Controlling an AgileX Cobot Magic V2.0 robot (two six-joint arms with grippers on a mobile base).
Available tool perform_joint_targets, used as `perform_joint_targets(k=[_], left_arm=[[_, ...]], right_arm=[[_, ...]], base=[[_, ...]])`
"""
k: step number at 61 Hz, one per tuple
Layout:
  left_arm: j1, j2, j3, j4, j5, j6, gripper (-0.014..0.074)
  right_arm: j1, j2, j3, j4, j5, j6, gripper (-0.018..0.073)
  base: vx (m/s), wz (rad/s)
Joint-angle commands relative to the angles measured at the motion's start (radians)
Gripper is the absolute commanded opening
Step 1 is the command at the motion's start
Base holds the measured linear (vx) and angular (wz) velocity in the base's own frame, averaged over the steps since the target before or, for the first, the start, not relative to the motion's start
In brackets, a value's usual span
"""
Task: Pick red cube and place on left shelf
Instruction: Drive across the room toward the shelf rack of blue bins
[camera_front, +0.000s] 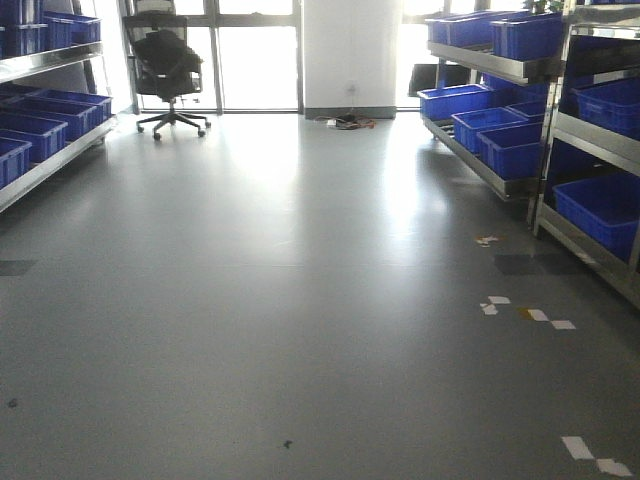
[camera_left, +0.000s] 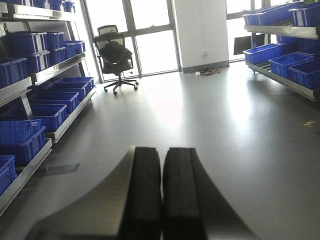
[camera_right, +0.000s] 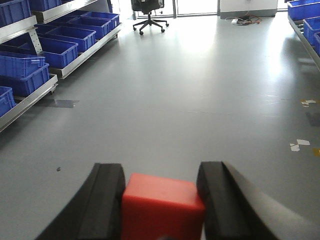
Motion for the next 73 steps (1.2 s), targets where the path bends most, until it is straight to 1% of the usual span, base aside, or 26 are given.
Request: perform_joint_targets(k=[1, 32, 73], left_arm=[[-0.005, 0.007, 0.022, -0.005, -0.09, 0.001, 0.0106], [-0.005, 0.007, 0.022, -0.005, -0.09, 0.001, 0.0106], [-0.005, 0.007, 0.022, -0.005, -0.09, 0.001, 0.0106]], right_arm=[[-0.003, -0.003, -0.028, -0.003, -0.084, -0.005, 0.0049], [-0.003, -0.003, -0.028, -0.003, -0.084, -0.005, 0.0049], [-0.003, -0.003, -0.028, -0.003, -0.084, -0.005, 0.0049]], base=[[0.22, 0.24], [0.34, 0.17], [0.51, 0.06]])
